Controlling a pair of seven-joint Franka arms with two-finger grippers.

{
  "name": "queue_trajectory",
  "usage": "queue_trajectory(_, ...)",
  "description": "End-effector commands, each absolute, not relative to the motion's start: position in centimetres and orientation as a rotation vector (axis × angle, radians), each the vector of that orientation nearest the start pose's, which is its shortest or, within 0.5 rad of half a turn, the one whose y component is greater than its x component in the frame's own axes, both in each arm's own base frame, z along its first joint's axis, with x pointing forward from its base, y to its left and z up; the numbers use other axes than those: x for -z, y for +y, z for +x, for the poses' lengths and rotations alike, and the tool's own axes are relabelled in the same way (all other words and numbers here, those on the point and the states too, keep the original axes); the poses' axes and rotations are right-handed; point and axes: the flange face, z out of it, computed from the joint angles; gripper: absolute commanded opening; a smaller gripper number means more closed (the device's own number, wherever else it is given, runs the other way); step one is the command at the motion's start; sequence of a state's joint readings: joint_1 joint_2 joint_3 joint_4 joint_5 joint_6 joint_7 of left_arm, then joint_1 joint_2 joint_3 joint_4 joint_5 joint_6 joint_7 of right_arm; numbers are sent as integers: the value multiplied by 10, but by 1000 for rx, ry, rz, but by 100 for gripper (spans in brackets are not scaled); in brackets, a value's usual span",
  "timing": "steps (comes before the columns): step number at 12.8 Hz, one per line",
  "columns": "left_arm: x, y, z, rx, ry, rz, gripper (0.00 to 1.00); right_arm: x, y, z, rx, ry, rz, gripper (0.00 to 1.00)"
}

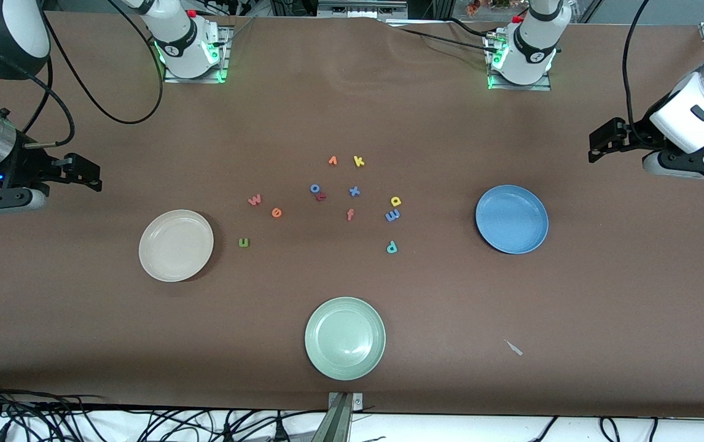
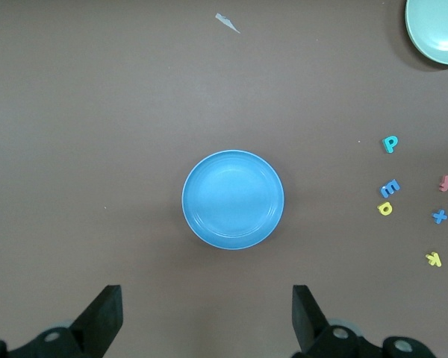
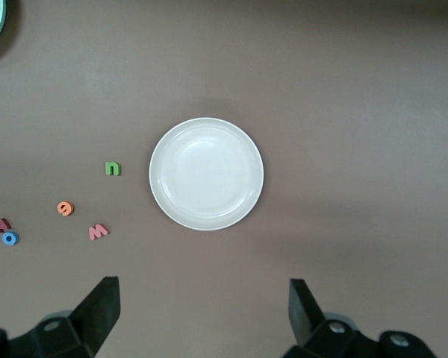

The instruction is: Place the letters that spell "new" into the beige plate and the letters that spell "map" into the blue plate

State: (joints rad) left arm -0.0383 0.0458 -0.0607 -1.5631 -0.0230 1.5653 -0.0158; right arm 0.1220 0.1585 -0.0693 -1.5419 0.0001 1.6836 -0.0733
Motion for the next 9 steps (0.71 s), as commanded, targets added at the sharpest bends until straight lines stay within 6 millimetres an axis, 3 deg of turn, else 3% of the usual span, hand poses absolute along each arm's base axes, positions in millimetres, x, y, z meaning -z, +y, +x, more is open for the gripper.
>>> queue_trajectory(1,-606,-52,563,-84,134,-3186,100,-563,31,607,-23,-165,-3133,100)
queue_trajectory(3,-608,-48,564,-77,120,-3196,100,-563,23,607,-16,-145,-3132,100)
queue_trajectory(5,-601,-59,564,-99,154,-3189,100,-563,20,608,-16,-137,-3130,100)
queue_trajectory(7,-577,-75,575,-167,193,-3187,100,-562,20,608,-18,-137,-3128,100)
queue_trajectory(9,-546,-109,582,-255,261,-3171,100,-557,17,608,-44,-129,-3126,100)
